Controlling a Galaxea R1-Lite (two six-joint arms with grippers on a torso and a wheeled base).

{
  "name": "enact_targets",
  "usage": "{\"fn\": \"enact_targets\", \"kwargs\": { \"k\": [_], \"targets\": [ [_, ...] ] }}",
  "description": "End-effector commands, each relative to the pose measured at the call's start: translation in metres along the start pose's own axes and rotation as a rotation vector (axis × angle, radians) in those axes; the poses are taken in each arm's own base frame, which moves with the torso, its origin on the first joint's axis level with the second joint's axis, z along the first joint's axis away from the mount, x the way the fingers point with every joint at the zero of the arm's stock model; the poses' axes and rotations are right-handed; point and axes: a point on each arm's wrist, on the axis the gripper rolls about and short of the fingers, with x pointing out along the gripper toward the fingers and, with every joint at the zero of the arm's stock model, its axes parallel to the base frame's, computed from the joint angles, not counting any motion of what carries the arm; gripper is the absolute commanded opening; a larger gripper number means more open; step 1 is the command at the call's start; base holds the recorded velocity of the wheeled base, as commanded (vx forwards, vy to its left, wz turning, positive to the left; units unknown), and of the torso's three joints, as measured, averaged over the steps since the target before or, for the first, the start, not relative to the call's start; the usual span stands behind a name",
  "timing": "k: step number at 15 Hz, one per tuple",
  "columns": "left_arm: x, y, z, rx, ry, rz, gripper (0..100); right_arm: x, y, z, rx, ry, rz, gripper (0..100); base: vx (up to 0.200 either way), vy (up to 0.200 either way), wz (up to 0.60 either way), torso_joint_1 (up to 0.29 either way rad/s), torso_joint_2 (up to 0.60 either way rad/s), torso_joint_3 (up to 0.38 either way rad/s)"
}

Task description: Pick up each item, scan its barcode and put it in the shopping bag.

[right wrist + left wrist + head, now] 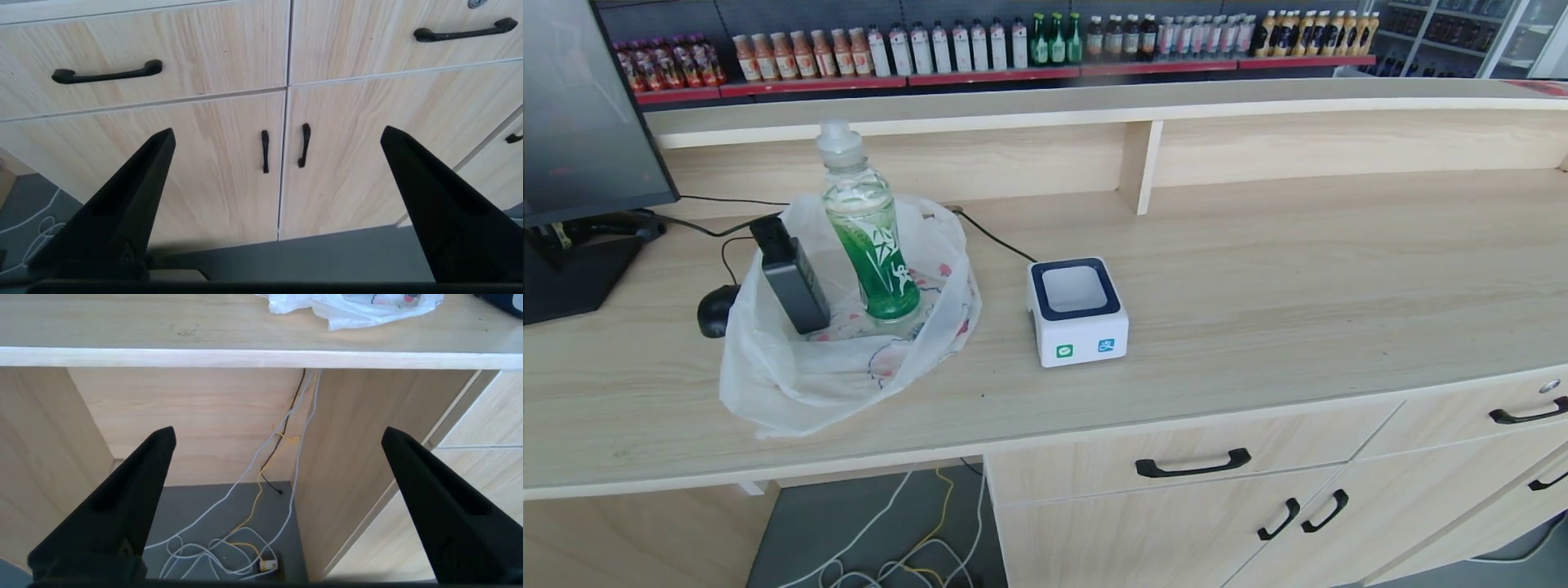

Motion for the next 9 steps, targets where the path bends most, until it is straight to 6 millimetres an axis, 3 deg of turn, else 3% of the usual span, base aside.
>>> {"fn": "enact_targets", "kwargs": {
  "k": [1, 9],
  "targets": [
    [0.0, 0.0, 0.0, 0.0, 0.0, 0.0, 100, 0.0001, 0.0, 0.0001, 0.0, 0.001, 0.0, 100, 0.0, 0.0, 0.0, 0.0, 0.0, 0.0],
    [0.0, 0.0, 0.0, 0.0, 0.0, 0.0, 100, 0.0001, 0.0, 0.0001, 0.0, 0.001, 0.0, 100, 0.0, 0.0, 0.0, 0.0, 0.0, 0.0]
  ]
}}
